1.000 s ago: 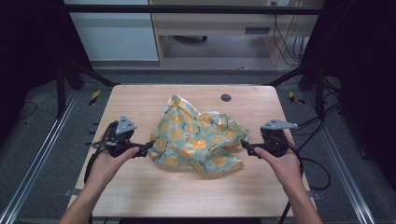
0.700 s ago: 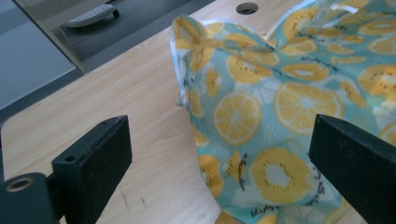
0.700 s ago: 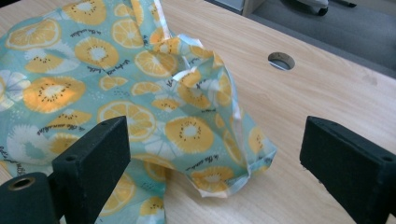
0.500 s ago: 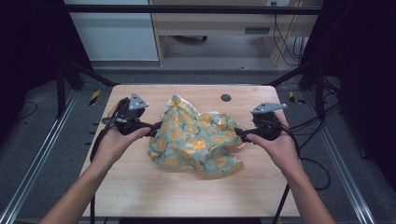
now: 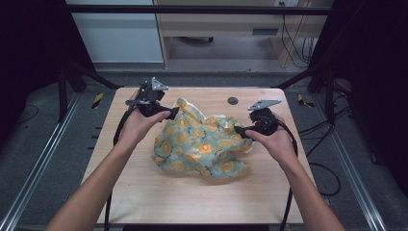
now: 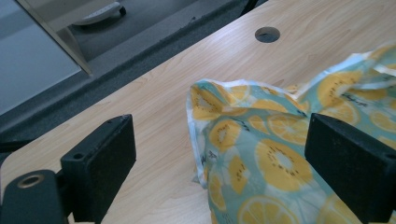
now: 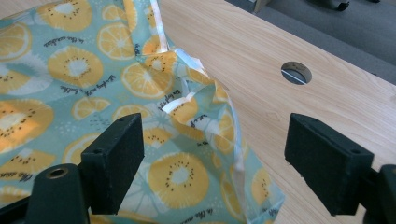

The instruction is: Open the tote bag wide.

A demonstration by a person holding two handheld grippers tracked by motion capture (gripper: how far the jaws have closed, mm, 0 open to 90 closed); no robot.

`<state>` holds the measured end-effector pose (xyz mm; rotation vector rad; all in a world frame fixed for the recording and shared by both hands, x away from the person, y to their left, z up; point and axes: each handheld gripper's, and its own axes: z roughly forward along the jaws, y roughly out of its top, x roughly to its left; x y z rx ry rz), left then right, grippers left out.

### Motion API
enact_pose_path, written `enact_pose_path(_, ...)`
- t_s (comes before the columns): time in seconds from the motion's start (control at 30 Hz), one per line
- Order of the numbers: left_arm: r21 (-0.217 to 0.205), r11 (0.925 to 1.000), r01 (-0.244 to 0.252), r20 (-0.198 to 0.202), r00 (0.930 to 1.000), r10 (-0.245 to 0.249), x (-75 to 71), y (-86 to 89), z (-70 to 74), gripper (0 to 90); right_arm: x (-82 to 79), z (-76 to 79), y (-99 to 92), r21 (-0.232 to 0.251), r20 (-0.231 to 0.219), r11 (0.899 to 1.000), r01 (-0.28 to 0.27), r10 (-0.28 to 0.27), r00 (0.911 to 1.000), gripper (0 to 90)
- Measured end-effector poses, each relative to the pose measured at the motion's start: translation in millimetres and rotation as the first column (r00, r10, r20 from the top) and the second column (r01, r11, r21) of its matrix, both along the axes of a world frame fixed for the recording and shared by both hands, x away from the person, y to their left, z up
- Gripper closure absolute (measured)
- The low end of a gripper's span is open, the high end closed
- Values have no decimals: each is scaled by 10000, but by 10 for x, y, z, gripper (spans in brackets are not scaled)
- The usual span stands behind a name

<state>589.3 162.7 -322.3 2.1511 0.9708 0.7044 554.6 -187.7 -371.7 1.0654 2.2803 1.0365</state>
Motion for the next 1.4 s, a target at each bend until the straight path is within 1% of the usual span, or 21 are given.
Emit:
enact_pose_path(0.1,-73,9997,-214,-290,9994,212,127,-18,-73,86,50,-35,17,59,13,10000,-20,20,10000,201)
enact_pose_path(0.2,-71,9993,-362,-478,9982,358,212,-17,-140,86,79,-56,28,83,1,10000,-30,30,10000,201)
enact_pose_path(0.33,-40,9993,-377,-634,9973,374,277,-26,-222,86,132,-109,51,116,-102,9999,-116,117,9999,199)
enact_pose_path(0.37,-44,9993,-366,-664,9971,362,287,-32,-237,85,158,-143,67,42,-199,9999,-163,164,9997,197)
enact_pose_path(0.4,-60,9994,-348,-700,9970,342,300,-40,-254,85,158,-143,67,42,-199,9999,-163,164,9997,197)
enact_pose_path(0.47,-181,9992,-367,-782,9963,352,327,-69,-293,84,203,-203,103,1,-414,9998,-195,194,9990,187)
enact_pose_path(0.57,-213,9992,-335,-779,9965,317,323,-87,-300,85,236,-239,129,-32,-486,9998,-176,174,9987,184)
enact_pose_path(0.6,-183,9994,-288,-787,9965,273,315,-97,-297,84,270,-274,158,35,-596,9999,-152,154,9981,185)
enact_pose_path(0.63,-247,9993,-285,-764,9967,265,304,-114,-297,85,287,-291,165,35,-638,9998,-175,177,9978,187)
enact_pose_path(0.8,-189,9998,-81,-688,9976,68,237,-154,-264,84,323,-346,185,-102,-767,9997,-235,227,9968,211)
enact_pose_path(0.87,-210,9998,-1,-647,9979,-13,207,-171,-248,84,318,-353,188,-103,-785,9997,-235,226,9967,240)
enact_pose_path(0.93,-174,9998,138,-625,9979,-149,181,-191,-235,84,310,-354,179,-172,-759,9994,-288,274,9967,294)
enact_pose_path(0.97,-151,9997,176,-640,9978,-186,169,-201,-227,84,309,-356,173,-259,-664,9992,-293,275,9974,324)
enact_pose_path(1.03,-167,9995,274,-653,9975,-284,153,-225,-216,84,307,-357,163,-216,-732,9993,-293,276,9969,359)
enact_pose_path(1.1,-162,9993,338,-624,9974,-348,138,-247,-207,86,306,-355,168,-156,-701,9992,-366,354,9969,391)
enact_pose_path(1.13,-179,9991,384,-618,9973,-394,132,-256,-204,86,306,-355,168,-156,-701,9992,-366,354,9969,391)
enact_pose_path(1.2,-193,9990,412,-612,9972,-423,119,-268,-199,86,299,-352,178,-164,-602,9990,-425,415,9973,453)
enact_pose_path(1.3,-187,9988,459,-634,9969,-470,106,-279,-196,85,297,-358,188,-257,-635,9986,-464,447,9970,553)
enact_pose_path(1.33,-168,9988,463,-635,9969,-473,104,-280,-195,85,293,-366,197,-266,-724,9983,-513,492,9962,587)
enact_pose_path(1.37,-177,9988,464,-633,9969,-475,99,-284,-196,85,293,-366,197,-266,-724,9983,-513,492,9962,587)
enact_pose_path(1.4,-159,9987,485,-638,9967,-495,95,-287,-197,85,291,-371,203,-316,-676,9978,-591,568,9961,623)
